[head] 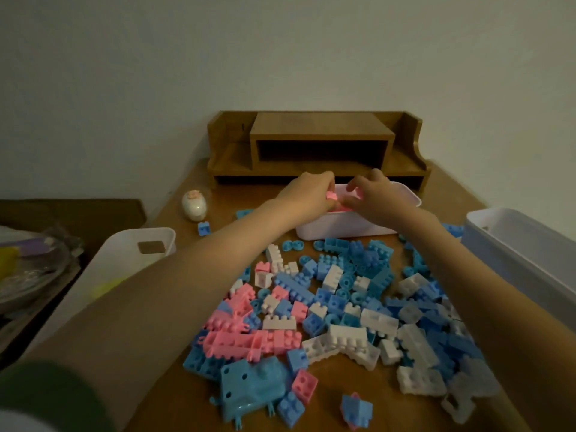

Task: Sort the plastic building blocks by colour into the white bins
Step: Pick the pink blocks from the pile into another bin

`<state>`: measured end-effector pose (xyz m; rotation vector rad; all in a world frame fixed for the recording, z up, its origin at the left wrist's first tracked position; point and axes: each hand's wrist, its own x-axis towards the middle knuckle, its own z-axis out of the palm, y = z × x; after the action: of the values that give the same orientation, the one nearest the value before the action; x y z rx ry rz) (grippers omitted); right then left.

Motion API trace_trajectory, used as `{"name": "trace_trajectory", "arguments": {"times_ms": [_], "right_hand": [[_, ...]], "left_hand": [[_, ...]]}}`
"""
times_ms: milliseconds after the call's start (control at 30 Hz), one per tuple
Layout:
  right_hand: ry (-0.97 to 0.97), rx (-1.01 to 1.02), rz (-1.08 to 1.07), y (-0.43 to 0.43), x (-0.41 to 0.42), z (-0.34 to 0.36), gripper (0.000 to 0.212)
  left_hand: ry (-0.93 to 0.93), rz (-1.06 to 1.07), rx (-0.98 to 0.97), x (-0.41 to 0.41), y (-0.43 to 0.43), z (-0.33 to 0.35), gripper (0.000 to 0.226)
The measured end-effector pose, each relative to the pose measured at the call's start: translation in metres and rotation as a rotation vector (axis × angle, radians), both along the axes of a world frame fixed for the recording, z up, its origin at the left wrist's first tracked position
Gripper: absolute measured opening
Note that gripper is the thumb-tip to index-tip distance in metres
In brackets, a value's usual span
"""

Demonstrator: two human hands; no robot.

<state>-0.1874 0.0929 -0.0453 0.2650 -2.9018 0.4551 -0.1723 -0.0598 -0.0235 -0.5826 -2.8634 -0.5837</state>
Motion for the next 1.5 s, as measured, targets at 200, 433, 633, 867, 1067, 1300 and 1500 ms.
{"name": "trace_trajectory", "arguments": {"times_ms": [200,433,633,867,1067,1300,1500], "right_hand": [[-0.063,0.120,-0.005,0.004,0.001,-0.004,0.052],[-0.030,0.109,0.032,-0.001,0.044,0.001,0.060],[-0.071,0.009,0.364,-0.025,0.120,0.008,0.040],[-0.227,0.070,0.589,-0.055,0.199,0.005,0.025],[-0.312,0.169,0.555,-0.059,0.225,-0.009,0.029],[-0.236,0.026,0.435,-0.057,0.229,-0.016,0.023],[-0.288,0.042,0.376,-0.051,0.227,-0.020,0.035]], "left_hand": [[-0.103,0.078,-0.079,-0.020,0.008,-0.013,0.035],[-0.132,0.063,-0.251,0.027,-0.010,0.003,0.055],[-0.163,0.007,-0.395,0.106,-0.056,0.013,0.034],[-0.115,0.037,-0.422,0.186,-0.095,0.002,0.020],[-0.166,0.064,-0.434,0.204,-0.113,-0.017,0.022],[-0.154,0.100,-0.435,0.205,-0.109,-0.023,0.025],[-0.111,0.124,-0.408,0.206,-0.103,-0.026,0.006]]}}
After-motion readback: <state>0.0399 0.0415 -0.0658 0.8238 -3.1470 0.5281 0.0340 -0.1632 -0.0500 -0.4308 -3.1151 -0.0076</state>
